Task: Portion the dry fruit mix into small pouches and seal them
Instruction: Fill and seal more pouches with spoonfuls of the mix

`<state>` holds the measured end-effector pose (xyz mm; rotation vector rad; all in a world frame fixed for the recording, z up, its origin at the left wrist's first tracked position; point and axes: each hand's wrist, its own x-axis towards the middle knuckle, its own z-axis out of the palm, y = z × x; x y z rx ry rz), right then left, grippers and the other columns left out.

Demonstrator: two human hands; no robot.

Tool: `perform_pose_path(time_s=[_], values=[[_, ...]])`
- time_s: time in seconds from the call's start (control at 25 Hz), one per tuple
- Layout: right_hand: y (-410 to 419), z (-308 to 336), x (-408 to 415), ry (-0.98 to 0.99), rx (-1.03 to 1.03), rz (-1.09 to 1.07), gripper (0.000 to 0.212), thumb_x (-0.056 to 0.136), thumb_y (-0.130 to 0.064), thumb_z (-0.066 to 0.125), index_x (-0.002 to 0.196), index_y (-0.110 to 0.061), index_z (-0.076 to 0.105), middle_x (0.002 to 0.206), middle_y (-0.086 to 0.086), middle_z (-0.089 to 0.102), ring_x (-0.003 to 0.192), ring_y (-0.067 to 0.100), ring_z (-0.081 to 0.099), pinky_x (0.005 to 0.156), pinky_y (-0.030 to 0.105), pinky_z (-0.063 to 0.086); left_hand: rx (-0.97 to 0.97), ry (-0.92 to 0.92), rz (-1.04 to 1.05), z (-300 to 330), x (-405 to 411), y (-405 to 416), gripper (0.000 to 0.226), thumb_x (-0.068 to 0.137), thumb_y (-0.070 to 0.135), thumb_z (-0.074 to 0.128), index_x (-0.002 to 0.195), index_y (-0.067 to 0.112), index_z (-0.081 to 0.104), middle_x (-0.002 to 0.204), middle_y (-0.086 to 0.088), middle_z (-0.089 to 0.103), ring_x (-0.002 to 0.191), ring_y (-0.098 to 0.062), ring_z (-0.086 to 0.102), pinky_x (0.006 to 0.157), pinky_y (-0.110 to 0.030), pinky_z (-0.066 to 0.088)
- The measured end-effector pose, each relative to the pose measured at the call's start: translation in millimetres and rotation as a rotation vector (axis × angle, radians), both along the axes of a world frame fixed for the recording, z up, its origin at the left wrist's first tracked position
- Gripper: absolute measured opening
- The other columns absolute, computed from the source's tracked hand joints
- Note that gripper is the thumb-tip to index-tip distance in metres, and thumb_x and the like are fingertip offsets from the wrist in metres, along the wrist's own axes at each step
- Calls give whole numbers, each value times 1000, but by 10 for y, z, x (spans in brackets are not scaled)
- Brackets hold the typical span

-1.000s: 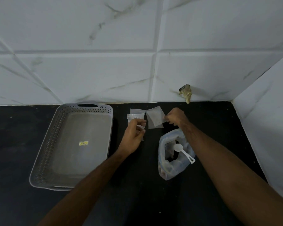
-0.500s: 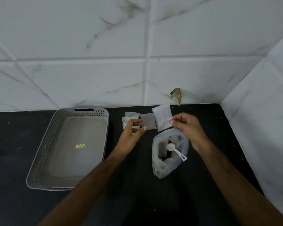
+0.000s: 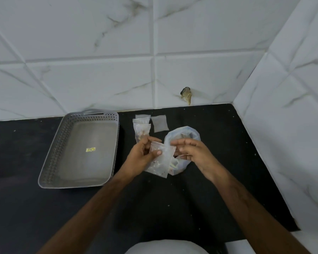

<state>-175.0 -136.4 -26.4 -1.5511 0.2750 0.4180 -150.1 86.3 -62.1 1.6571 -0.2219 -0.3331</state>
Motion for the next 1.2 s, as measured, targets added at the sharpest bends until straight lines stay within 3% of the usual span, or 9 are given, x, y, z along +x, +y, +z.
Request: perform_pose_path(time_s=[0.16, 0.28, 0.36, 0.44, 0.52, 0.64, 0.88, 1.04, 1.2], values=[[93, 108, -157, -172, -218, 207, 13, 92, -21, 74, 104, -18, 77, 99, -2, 76, 91, 7, 71, 80, 20, 57, 106, -72, -142, 110, -190, 0, 41, 89, 8, 75, 126, 14, 57, 85, 12, 68, 77, -4, 64, 71, -21, 52], [165, 98, -249, -271, -337, 131, 8, 91, -18, 75, 98, -19, 76, 92, -5, 75, 87, 4, 71, 77, 21, 57, 345, -380, 144, 138, -299, -27, 47, 82, 20, 83, 119, 25, 53, 108, 11, 60, 97, -7, 61, 83, -19, 51], [204, 97, -311, -361, -387, 27, 8, 90, -18, 75, 98, -18, 76, 89, -7, 75, 85, 4, 71, 77, 21, 58, 325, -457, 277, 177, -372, -39, 34, 84, 21, 81, 105, 22, 54, 102, 4, 57, 91, -11, 58, 78, -18, 50], [253, 97, -362, -449, -396, 5, 9, 91, -20, 75, 100, -17, 75, 88, -7, 74, 84, 4, 71, 76, 23, 59, 207, -307, 134, 248, -434, -103, 19, 93, 28, 72, 99, 15, 59, 92, 0, 61, 82, -15, 61, 71, -23, 51], [313, 120, -387, -483, -358, 39, 13, 92, -21, 75, 103, -16, 73, 90, -7, 75, 86, 5, 72, 79, 24, 60, 84, -108, 31, 291, -460, -168, 25, 98, 33, 64, 101, 9, 62, 90, -5, 67, 81, -19, 64, 72, -33, 53], [347, 166, -386, -481, -303, 70, 17, 91, -17, 75, 108, -19, 72, 94, -7, 75, 91, 6, 72, 83, 27, 60, -34, 9, 104, 313, -407, -188, 23, 101, 22, 60, 103, -1, 60, 86, -6, 69, 80, -25, 64, 73, -41, 51], [349, 191, -400, -439, -228, 28, 11, 92, -18, 73, 103, -16, 73, 92, -5, 76, 89, 8, 72, 80, 23, 58, 22, -17, 78, 363, -402, -126, 17, 101, 14, 59, 104, -2, 63, 92, -20, 68, 83, -34, 66, 74, -40, 52], [338, 177, -363, -402, -285, -9, 4, 92, -17, 73, 95, -17, 75, 86, -4, 75, 84, 8, 72, 78, 25, 59, 107, -94, 55, 365, -397, -118, 11, 97, 14, 66, 94, 3, 66, 84, -7, 68, 78, -21, 67, 73, -32, 56], [355, 169, -357, -507, -453, 30, 2, 89, -12, 73, 89, -14, 73, 80, -6, 72, 78, 6, 70, 73, 22, 59, 271, -141, 127, 420, -408, -163, 12, 90, 11, 71, 80, 9, 64, 74, 2, 65, 69, -13, 62, 67, -27, 52]])
